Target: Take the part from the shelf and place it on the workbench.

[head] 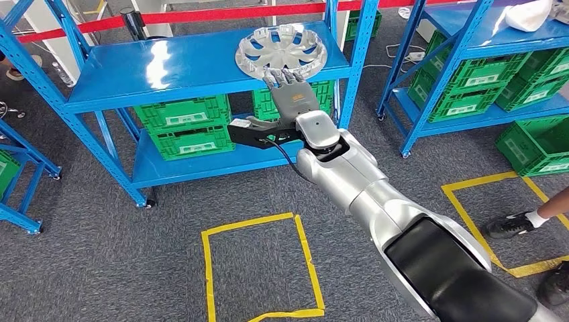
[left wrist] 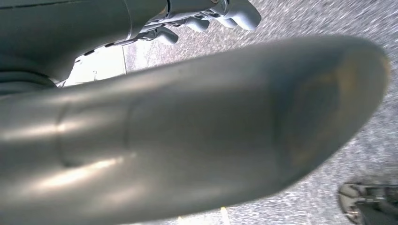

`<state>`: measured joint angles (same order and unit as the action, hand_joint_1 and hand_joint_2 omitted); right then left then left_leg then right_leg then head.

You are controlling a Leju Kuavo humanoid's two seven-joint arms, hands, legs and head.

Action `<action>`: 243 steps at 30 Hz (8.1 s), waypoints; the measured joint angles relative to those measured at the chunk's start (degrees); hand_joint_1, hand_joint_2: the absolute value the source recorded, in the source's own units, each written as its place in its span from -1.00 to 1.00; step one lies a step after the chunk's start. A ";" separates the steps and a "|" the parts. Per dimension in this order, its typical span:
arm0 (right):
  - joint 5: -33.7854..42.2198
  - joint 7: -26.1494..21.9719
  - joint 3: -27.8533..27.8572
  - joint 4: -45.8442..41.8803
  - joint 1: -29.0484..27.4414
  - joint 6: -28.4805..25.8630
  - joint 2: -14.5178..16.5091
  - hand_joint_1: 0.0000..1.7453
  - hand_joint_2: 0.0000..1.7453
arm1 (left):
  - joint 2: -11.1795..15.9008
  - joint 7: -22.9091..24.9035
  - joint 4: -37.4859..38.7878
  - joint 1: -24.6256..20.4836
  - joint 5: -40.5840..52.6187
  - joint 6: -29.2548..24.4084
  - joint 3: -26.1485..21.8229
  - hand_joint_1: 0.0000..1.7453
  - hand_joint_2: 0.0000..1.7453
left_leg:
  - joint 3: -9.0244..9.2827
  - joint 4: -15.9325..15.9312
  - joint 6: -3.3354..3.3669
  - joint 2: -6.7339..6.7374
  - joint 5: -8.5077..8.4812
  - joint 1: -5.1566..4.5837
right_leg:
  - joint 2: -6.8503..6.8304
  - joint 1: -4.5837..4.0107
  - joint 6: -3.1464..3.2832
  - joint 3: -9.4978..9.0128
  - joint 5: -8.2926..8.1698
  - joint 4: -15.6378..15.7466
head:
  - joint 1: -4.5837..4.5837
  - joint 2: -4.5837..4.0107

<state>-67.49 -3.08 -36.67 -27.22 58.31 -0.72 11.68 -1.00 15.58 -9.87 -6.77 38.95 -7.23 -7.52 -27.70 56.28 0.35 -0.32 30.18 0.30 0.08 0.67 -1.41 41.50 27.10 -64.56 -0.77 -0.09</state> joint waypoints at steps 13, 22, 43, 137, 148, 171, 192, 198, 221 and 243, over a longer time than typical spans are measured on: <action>0.35 -0.70 -1.03 0.46 -0.61 -0.43 -0.72 -1.00 -1.00 | -0.17 -0.23 -0.03 -0.25 0.03 -0.03 0.00 -1.00 -1.00 | -11.60 16.14 -3.01 0.22 8.30 0.30 | 0.65 -0.10 3.60 -8.79 0.48 6.37 | -0.39 0.00; 1.08 -0.29 -2.24 0.48 -0.66 -0.56 -0.75 -1.00 -1.00 | -0.27 -0.02 0.14 0.07 0.09 -0.04 -0.03 -1.00 -1.00 | -9.67 1.15 -0.07 0.22 -7.68 -0.06 | 0.82 -0.40 1.17 -12.55 3.76 3.44 | -0.25 0.00; 2.03 0.64 -3.90 1.10 -0.89 0.03 -1.17 -1.00 -1.00 | -0.61 -0.15 -0.03 -0.47 0.92 0.04 -0.11 -1.00 -1.00 | -11.26 16.80 -2.72 -0.07 6.92 0.07 | 0.81 -0.55 4.22 -8.53 -0.69 7.18 | -0.83 0.00; 22.03 10.86 -4.93 3.06 -13.49 9.41 3.22 -1.00 1.00 | -1.25 -0.87 -0.05 -0.79 4.90 -0.66 -3.04 -1.00 -1.00 | -5.96 1.51 -1.08 -0.16 -4.21 -0.11 | 0.91 -0.79 2.37 -5.65 -2.73 6.80 | -0.89 0.00; 14.71 20.74 -8.21 4.51 -15.28 6.82 1.06 -0.90 1.00 | -1.54 -0.43 -0.08 -0.46 5.46 -1.15 -3.84 -1.00 -1.00 | -5.97 1.51 -1.09 -0.15 -4.20 -0.11 | 0.91 -0.79 2.37 -5.61 -2.73 6.80 | -0.89 0.00; 14.21 19.47 -8.36 4.16 -15.68 3.62 -0.08 1.00 1.00 | -1.62 -0.08 -0.11 -1.03 6.67 -0.72 -4.40 -1.00 -1.00 | -5.82 1.51 -1.09 -0.12 -4.21 -0.12 | 0.90 -0.81 2.37 -5.80 -2.72 6.80 | -0.89 0.00; 12.96 14.45 -8.28 -7.47 -18.09 -1.61 -0.59 1.00 1.00 | -1.80 -1.78 -0.11 -0.09 6.31 -1.31 -5.78 -1.00 -1.00 | -6.00 1.51 -1.13 -0.06 -4.21 -0.11 | 0.94 -0.81 2.38 -5.54 -2.72 6.73 | -0.89 0.00; 12.98 14.14 -8.25 -11.24 -18.21 -2.13 -0.91 1.00 1.00 | -1.80 -2.19 -0.11 0.04 6.45 -1.31 -5.84 -1.00 -1.00 | -6.04 1.51 -1.14 -0.05 -4.21 -0.11 | 0.94 -0.81 2.39 -5.48 -2.73 6.72 | -0.89 0.00; 8.45 10.32 -7.34 -45.39 -12.56 -9.57 -3.81 1.00 1.00 | -2.64 -3.28 -0.09 0.22 8.45 -2.03 -6.58 -1.00 -0.50 | -6.25 1.50 -1.17 -0.08 -4.22 -0.11 | 0.91 -0.80 2.40 -5.28 -2.72 6.69 | -0.89 0.00; 10.33 7.32 -9.79 -53.57 -13.62 -11.32 -7.51 1.00 1.00 | -3.12 -5.81 -0.34 -0.21 9.08 -2.92 -7.61 -1.00 1.00 | -6.29 1.50 -1.19 -0.08 -4.24 -0.11 | 0.90 -0.78 2.40 -5.25 -2.72 6.69 | -0.89 0.00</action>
<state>-57.16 4.25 -46.45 -80.79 44.69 -12.04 4.18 -4.12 9.77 -10.21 -6.98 48.03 -10.16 -15.13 -33.99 57.79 -0.84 -0.40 25.94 0.19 0.98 -0.11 1.00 36.25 24.37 -57.87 -1.66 -0.09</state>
